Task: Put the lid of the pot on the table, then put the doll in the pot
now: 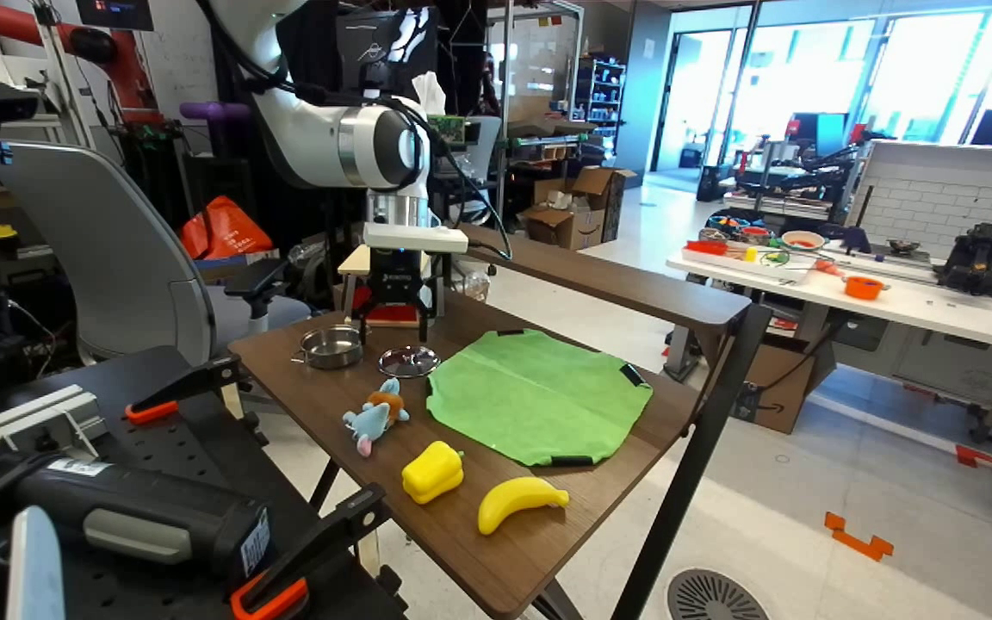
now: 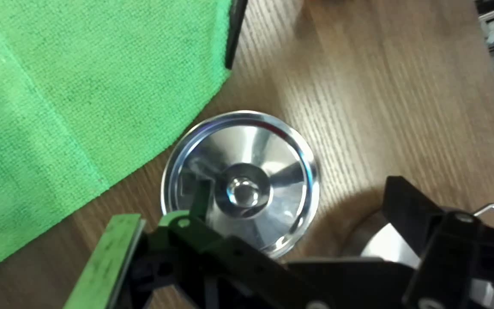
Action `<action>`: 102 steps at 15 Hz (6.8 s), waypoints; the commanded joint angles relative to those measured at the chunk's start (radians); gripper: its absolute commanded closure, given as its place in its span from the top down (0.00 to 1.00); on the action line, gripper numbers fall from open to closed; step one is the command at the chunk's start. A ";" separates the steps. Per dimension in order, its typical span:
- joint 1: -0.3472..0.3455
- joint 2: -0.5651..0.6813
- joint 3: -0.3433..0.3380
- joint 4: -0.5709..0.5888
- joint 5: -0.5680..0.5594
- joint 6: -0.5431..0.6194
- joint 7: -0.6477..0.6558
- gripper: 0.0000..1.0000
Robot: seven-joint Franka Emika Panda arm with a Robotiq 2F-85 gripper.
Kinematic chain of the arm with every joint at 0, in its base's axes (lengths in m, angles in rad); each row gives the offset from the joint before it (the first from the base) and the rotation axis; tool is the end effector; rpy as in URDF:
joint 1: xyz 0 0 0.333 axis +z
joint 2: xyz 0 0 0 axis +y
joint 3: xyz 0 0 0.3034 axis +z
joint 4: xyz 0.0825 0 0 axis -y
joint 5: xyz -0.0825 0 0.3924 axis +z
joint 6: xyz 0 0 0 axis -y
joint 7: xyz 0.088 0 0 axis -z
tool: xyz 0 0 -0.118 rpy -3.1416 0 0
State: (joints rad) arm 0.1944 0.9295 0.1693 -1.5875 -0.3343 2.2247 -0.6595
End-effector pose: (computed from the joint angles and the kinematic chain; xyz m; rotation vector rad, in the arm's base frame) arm 0.6074 0.2123 0.0466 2.5129 1.7478 -0.4289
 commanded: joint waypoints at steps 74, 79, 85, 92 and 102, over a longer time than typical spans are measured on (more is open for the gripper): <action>-0.075 -0.433 0.061 -0.461 0.118 0.242 0.216 0.01; -0.040 -0.372 0.094 -0.359 0.123 0.201 0.164 0.01; -0.020 -0.270 0.120 -0.238 0.121 0.107 0.086 0.01; 0.017 -0.134 0.119 -0.045 0.112 -0.049 0.019 0.01; 0.092 -0.046 0.102 0.066 0.074 -0.064 0.024 0.01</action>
State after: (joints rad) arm 0.2637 0.8458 0.2866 -1.5776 -0.2433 2.1791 -0.6317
